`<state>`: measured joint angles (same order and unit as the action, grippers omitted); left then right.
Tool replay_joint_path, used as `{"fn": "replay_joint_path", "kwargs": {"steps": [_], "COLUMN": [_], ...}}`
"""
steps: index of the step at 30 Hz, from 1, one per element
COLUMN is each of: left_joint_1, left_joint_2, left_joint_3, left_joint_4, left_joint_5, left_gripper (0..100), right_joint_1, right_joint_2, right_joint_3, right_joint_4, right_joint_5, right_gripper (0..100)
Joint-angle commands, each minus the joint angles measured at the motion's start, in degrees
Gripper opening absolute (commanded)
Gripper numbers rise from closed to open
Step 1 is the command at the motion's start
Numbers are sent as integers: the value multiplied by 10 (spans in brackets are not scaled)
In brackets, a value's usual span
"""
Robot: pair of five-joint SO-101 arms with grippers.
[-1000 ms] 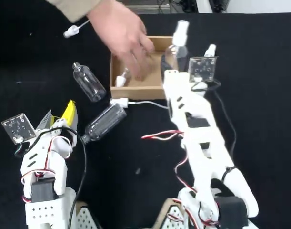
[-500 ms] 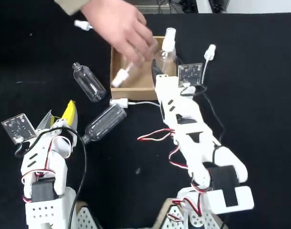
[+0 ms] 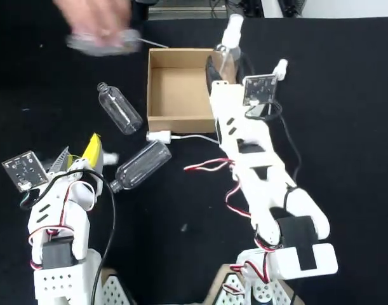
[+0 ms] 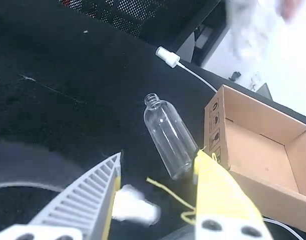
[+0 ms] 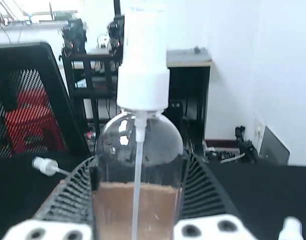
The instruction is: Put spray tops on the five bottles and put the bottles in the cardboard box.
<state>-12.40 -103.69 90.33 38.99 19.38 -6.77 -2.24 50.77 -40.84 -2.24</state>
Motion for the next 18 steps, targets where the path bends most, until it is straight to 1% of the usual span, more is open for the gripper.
{"fn": "replay_joint_path", "kwargs": {"steps": [1,9,12,15,18], "left_joint_1": [-6,-7,-7,-7,-7], "left_joint_2": [-8,-8,-8,-8,-8], "left_joint_3": [-5,-5,-5,-5,-5], "left_joint_4": [-13,-13,-13,-13,-13], "left_joint_5": [0,0,0,0,0], "left_gripper": [216,216,216,217,217], "right_joint_1": [10,32,40,38,30], "right_joint_2": [37,183,226,265,291], "right_joint_3": [-67,-157,-167,-163,-170], "right_joint_4": [-18,-28,-71,-136,-171], "right_joint_5": [-4,-3,-3,-3,1], "right_gripper": [10,10,10,10,10]}}
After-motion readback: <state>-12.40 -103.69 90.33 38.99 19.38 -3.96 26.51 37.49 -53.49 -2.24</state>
